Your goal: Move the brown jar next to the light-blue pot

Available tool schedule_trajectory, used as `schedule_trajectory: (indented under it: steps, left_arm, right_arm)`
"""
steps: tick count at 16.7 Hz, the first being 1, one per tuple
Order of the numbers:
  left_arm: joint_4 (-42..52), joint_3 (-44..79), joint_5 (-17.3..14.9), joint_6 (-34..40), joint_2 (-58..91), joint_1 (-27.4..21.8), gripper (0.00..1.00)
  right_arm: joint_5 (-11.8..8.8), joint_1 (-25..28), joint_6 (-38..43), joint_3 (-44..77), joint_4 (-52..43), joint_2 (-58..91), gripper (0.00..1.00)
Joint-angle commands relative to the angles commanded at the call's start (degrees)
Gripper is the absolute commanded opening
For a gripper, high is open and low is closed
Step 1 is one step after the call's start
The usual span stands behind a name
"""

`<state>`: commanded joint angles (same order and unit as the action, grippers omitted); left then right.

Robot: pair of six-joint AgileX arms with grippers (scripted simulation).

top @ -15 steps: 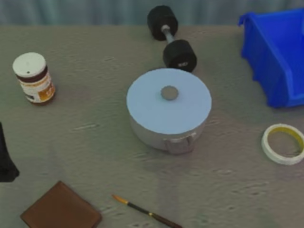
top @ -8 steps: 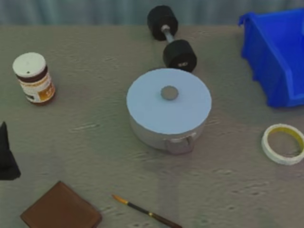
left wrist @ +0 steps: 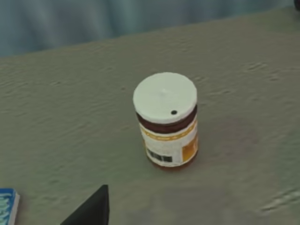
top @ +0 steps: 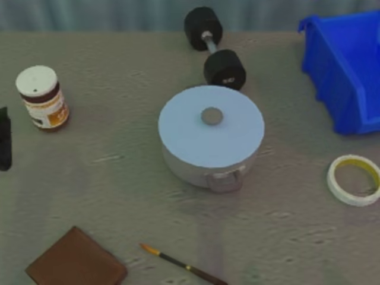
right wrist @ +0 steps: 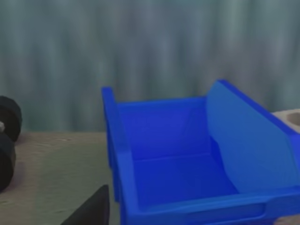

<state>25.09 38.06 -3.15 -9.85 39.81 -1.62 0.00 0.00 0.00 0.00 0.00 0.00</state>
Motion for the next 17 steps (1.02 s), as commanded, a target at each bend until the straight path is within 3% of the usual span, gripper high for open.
schedule_trajectory:
  steps: [8, 17]
  left_arm:
    - [26.2, 44.8, -0.5, -11.1, 43.1, -0.2, 1.00]
    - [52.2, 89.9, 1.2, -22.2, 88.4, 0.3, 1.00]
  right_arm:
    - [0.0, 0.0, 0.0, 0.0, 0.0, 0.0, 1.00]
    - [0.0, 0.0, 0.0, 0.0, 0.0, 0.0, 1.00]
